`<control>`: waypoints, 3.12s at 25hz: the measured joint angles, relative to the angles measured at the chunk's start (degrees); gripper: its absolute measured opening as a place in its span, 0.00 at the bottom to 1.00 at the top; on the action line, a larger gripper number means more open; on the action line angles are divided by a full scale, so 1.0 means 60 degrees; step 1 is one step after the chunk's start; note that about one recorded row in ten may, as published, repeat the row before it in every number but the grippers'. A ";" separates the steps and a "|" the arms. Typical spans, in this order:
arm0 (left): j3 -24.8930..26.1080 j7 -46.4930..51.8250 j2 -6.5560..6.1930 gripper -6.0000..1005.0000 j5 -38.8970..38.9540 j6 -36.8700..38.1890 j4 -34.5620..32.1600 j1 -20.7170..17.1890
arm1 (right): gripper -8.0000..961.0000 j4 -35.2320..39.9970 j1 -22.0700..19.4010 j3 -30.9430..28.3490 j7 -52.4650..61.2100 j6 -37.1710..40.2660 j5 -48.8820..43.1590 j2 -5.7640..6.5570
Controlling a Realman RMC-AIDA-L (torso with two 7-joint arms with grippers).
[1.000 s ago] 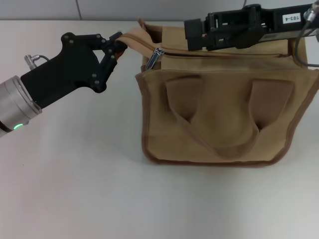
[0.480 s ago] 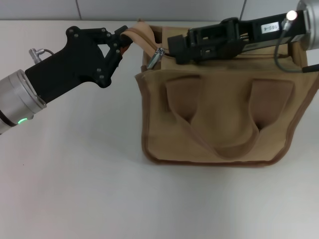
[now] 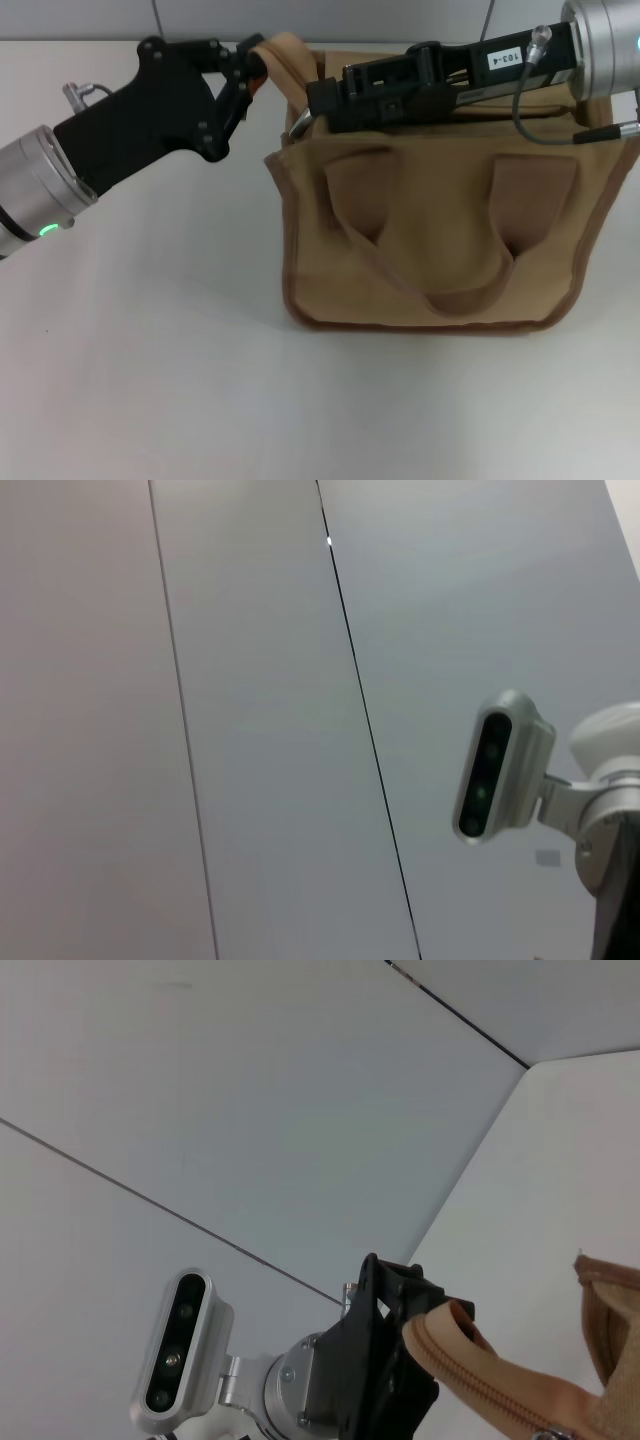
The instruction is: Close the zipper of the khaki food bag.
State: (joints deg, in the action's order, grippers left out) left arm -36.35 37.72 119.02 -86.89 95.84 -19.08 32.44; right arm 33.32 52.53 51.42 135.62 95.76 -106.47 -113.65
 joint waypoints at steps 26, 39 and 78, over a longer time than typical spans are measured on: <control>-0.0196 0.1491 0.0018 0.05 0.0209 0.0525 -0.0321 0.0445 | 0.80 0.0301 -0.0202 -0.0103 -0.0148 -0.0027 0.0124 -0.0123; -0.0188 0.1337 0.0026 0.05 0.0437 0.0864 -0.0321 0.0349 | 0.79 0.0496 -0.0200 -0.0104 -0.0163 0.0146 0.0168 -0.0174; -0.1020 0.1837 0.0021 0.07 0.0836 0.0822 -0.0402 0.0349 | 0.78 0.1048 -0.0509 -0.0035 -0.0435 0.0197 0.0397 -0.0311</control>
State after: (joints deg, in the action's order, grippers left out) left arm -42.46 48.74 119.15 -81.87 100.77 -21.49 34.53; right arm 39.61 49.48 51.21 133.01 96.94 -104.09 -115.52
